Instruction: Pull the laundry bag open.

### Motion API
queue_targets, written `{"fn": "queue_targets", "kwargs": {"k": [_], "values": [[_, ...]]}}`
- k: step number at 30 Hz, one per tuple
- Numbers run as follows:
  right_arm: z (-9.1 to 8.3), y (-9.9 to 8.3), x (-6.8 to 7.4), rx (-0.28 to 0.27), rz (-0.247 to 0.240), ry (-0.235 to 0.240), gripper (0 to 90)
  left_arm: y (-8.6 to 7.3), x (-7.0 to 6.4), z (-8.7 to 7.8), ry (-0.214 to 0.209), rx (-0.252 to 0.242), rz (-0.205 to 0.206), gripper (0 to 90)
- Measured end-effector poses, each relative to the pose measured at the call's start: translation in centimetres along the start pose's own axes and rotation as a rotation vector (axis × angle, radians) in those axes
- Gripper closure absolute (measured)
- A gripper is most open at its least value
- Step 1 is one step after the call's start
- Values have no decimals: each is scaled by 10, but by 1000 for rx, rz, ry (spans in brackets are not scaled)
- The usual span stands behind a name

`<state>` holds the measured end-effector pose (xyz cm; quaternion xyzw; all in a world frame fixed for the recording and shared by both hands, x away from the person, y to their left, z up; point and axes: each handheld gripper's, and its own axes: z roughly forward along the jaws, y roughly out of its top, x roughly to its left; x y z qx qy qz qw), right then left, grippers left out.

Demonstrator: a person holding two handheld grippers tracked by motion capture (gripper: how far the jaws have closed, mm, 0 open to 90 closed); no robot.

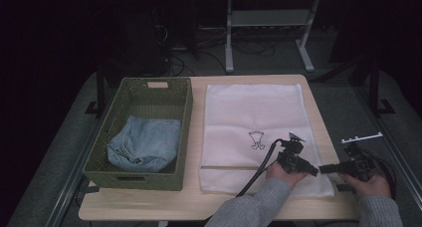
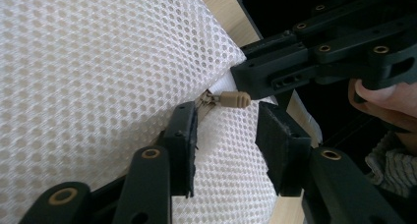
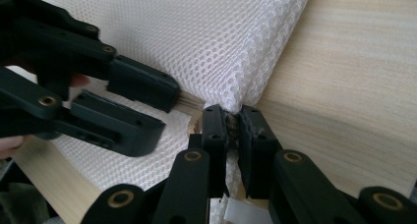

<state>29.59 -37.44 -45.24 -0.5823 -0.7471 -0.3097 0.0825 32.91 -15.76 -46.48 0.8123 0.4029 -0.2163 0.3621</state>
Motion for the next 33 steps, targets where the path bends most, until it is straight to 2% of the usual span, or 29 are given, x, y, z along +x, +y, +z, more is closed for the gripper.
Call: {"fn": "queue_targets", "kwargs": {"k": [6, 7, 9, 18, 23, 31, 33], "values": [[-3, 0, 2, -21, -2, 23, 818, 2, -4, 5, 12, 11, 30, 563], [-3, 0, 2, -23, -7, 26, 819, 3, -4, 6, 15, 12, 23, 571], [-2, 0, 2, -27, -7, 31, 818, 5, -3, 8, 13, 16, 11, 608], [-2, -1, 1, -27, -4, 31, 816, 6, 1, 8, 50, 24, 8, 817], [-2, -1, 1, -29, -4, 29, 814, 7, 3, 9, 44, 21, -6, 834], [-2, -1, 1, -30, -6, 20, 818, 6, 2, 9, 56, 16, 11, 864], [-3, -1, 2, -37, -26, 10, 823, 7, 2, 7, 51, 8, 9, 865]]}}
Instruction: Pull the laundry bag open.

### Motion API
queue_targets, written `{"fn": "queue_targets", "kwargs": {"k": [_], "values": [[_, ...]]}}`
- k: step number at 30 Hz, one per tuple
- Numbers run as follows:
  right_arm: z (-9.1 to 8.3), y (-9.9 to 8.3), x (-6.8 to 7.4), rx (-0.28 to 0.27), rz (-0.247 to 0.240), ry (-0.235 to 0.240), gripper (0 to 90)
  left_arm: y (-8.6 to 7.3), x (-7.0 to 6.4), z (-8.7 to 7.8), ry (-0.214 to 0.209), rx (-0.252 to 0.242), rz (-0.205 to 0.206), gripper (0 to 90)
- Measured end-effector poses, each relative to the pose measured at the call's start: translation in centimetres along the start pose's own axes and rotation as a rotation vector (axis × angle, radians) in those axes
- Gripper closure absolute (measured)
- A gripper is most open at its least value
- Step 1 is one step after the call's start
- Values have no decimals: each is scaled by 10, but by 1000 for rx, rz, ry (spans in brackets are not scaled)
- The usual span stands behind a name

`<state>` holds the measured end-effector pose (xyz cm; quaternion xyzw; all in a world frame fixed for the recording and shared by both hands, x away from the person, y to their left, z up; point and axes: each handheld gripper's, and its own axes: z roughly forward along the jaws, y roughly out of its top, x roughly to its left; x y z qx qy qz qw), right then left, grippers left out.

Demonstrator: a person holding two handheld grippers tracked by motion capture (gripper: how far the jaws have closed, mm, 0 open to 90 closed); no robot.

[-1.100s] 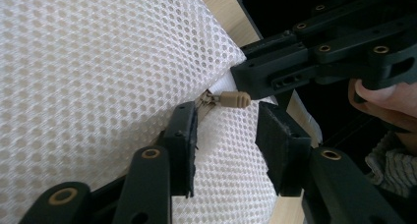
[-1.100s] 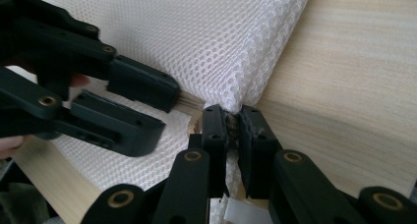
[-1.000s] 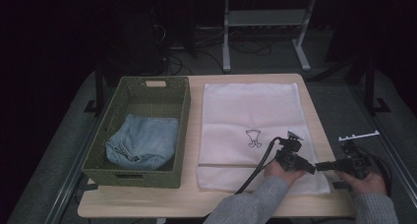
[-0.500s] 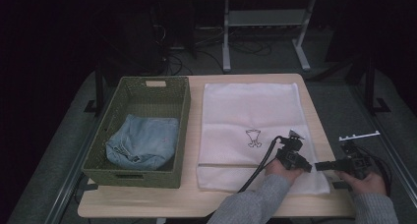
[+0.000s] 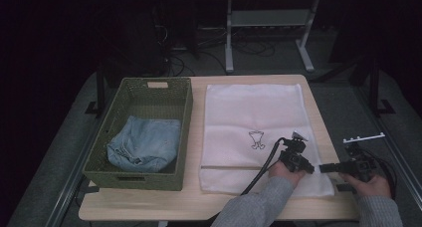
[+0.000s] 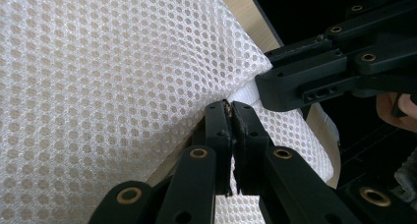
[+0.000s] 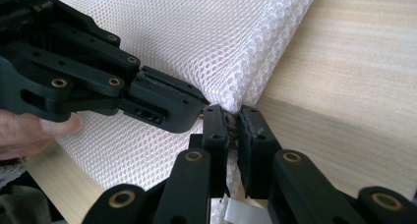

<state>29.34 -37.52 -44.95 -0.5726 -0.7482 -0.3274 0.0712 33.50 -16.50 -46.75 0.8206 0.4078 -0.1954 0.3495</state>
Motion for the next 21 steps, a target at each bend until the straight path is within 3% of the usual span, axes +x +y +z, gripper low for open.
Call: {"fn": "queue_targets", "kwargs": {"k": [9, 21], "values": [[-8, -4, -7, -30, 6, 44, 828, 1, -1, -9, -47, -22, -5, 869], [-10, -7, -11, -40, 15, 34, 830, -5, 6, -29, -24, -2, 17, 872]]}}
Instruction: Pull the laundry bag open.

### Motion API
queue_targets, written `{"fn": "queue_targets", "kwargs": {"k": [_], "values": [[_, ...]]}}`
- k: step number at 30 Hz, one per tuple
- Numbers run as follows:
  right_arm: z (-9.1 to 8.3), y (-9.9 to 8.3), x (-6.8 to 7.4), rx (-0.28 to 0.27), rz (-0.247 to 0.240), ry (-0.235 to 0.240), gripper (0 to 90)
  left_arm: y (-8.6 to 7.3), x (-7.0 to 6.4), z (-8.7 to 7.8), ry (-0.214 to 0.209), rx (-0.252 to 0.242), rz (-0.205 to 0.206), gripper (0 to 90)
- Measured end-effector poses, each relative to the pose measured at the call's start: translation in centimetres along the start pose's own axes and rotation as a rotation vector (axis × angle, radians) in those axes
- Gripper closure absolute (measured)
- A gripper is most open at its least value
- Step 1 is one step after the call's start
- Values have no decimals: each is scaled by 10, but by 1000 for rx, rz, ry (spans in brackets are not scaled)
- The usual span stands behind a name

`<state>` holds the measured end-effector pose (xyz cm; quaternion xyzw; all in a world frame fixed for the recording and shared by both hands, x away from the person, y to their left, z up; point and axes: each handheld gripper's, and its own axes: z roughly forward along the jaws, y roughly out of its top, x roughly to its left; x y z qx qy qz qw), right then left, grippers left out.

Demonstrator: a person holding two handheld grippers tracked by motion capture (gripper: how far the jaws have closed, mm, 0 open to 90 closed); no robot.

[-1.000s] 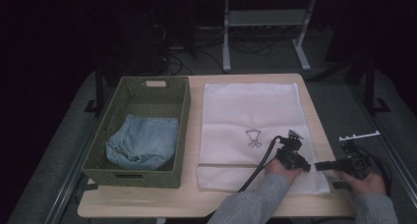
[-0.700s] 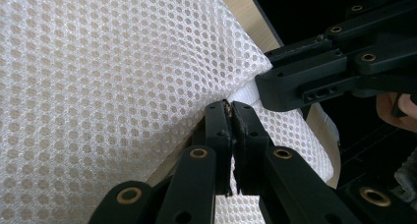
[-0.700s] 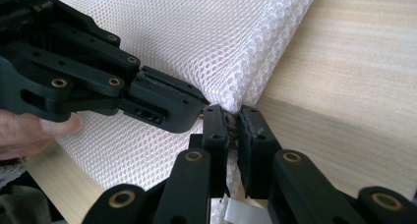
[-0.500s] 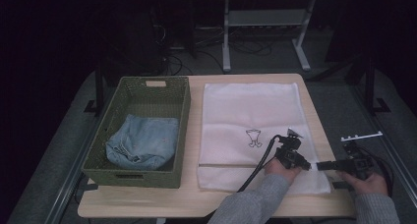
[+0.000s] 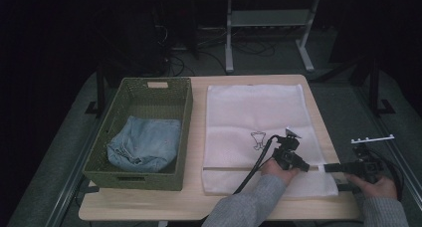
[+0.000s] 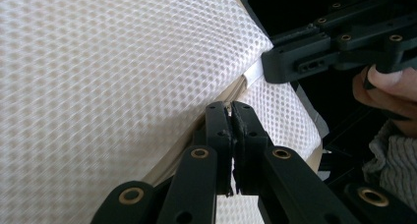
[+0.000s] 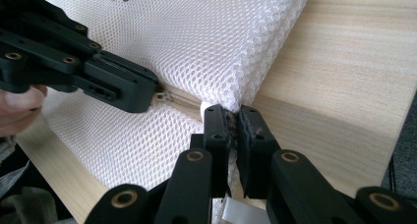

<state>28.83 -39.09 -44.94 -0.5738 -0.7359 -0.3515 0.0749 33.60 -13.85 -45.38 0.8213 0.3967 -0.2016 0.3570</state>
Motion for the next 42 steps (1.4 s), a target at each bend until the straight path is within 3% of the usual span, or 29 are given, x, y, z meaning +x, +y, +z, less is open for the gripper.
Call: {"fn": "queue_targets", "kwargs": {"k": [9, 21, 30, 42], "values": [[0, 0, 1, 1, 5, -10, 829, -8, 13, -20, -4, -3, -12, 872], [2, 0, 1, 11, 5, -27, 828, -17, 25, -47, 23, -1, -18, 872], [2, 0, 1, 13, 6, -18, 827, -23, 29, -55, 19, -5, -17, 872], [2, 0, 1, 23, 6, -43, 828, -28, 33, -61, 17, 5, -18, 873]]}}
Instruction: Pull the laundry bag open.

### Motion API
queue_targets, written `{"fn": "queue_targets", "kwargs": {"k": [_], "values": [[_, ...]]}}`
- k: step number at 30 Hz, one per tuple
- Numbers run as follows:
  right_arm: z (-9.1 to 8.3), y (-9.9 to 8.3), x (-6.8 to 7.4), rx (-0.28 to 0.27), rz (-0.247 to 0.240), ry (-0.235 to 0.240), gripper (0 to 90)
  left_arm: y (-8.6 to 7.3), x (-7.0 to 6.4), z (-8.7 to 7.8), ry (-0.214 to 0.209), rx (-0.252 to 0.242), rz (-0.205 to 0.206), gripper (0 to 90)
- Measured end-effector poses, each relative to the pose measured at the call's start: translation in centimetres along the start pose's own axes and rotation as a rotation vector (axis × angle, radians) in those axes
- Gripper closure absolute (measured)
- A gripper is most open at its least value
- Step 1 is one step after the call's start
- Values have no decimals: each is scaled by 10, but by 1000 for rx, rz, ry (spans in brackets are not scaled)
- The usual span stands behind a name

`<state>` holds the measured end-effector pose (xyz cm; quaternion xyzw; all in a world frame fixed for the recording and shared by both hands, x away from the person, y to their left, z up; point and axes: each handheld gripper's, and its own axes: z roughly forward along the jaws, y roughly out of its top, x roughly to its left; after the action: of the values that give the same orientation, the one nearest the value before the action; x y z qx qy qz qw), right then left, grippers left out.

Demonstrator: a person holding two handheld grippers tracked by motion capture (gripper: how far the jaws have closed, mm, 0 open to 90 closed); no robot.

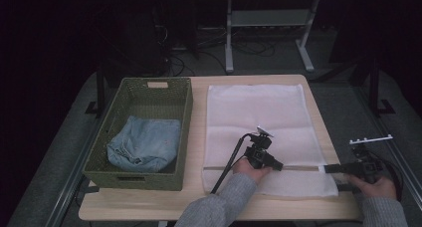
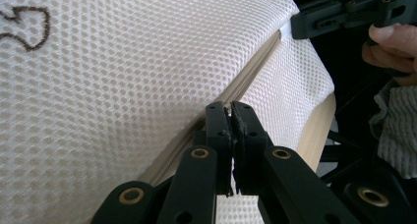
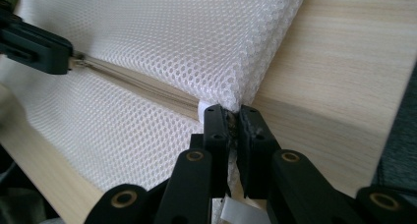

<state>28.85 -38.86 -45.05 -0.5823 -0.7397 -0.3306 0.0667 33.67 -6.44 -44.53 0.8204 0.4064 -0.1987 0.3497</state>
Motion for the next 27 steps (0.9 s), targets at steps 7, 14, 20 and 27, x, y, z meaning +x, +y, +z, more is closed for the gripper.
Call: {"fn": "queue_targets", "kwargs": {"k": [7, 14, 20, 27], "values": [[-1, 0, 0, -3, 2, -8, 828, -3, 3, -7, 11, -6, -3, 872], [-1, 0, 1, -4, -1, -21, 827, -7, 6, -14, 26, -3, -2, 872], [-1, 1, 2, -4, -4, -33, 827, -8, 9, -18, 30, -3, -3, 872], [-1, 1, 4, -7, -11, -45, 826, -12, 11, -24, 34, -8, -4, 872]]}}
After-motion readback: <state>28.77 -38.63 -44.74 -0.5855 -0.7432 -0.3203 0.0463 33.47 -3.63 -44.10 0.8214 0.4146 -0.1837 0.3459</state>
